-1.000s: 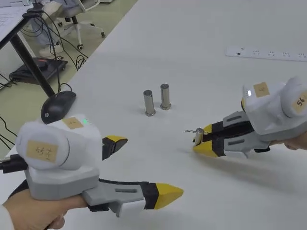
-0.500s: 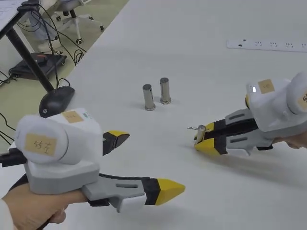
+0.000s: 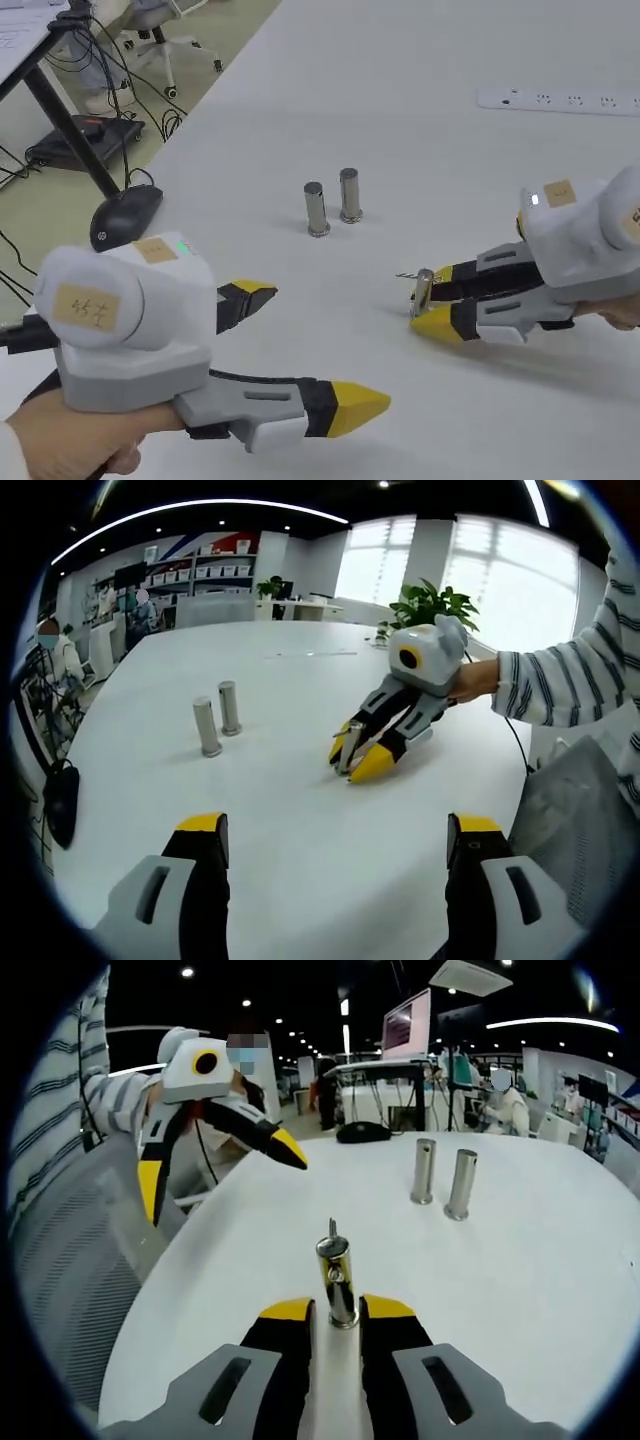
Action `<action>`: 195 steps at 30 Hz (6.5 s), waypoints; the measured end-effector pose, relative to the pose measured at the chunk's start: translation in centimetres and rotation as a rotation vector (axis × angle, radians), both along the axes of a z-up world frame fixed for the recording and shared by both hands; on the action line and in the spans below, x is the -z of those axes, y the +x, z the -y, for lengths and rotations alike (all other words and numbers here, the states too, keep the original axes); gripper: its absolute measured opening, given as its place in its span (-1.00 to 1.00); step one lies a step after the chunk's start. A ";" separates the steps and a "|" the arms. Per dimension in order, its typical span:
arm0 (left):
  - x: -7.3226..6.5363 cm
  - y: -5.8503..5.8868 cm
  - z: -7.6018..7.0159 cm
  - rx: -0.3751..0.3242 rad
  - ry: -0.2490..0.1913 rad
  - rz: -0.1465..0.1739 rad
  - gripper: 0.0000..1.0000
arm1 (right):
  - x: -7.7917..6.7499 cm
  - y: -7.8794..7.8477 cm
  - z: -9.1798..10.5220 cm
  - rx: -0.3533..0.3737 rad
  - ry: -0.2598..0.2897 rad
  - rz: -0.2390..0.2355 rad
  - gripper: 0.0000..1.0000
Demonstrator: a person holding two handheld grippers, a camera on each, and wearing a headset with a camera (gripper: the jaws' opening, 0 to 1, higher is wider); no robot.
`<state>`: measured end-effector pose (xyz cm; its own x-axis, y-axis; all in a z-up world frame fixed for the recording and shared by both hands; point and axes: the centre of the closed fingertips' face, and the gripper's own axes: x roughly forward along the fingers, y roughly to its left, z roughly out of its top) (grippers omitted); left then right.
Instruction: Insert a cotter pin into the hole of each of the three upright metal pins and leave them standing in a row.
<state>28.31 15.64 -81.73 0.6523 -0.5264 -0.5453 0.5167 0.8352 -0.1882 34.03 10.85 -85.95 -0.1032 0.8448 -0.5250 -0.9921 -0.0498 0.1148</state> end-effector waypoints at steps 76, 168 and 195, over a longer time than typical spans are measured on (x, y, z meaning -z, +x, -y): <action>0.9 7.8 -5.5 0.057 0.129 -0.013 0.41 | -9.8 -5.2 15.4 0.695 0.150 -0.048 1.00; -1.1 12.3 -6.8 -0.058 0.234 -0.034 -0.79 | -9.1 -5.9 15.9 0.708 0.110 -0.048 0.91; -4.4 5.1 0.1 -0.061 0.171 -0.063 -0.78 | -9.5 -6.1 16.8 0.702 0.104 -0.019 1.00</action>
<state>33.42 15.57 -77.31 0.6423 -0.3826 -0.6641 0.4555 0.8874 -0.0708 27.94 -5.92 -76.41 0.4756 0.7610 -0.4413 -0.7920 0.5888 0.1617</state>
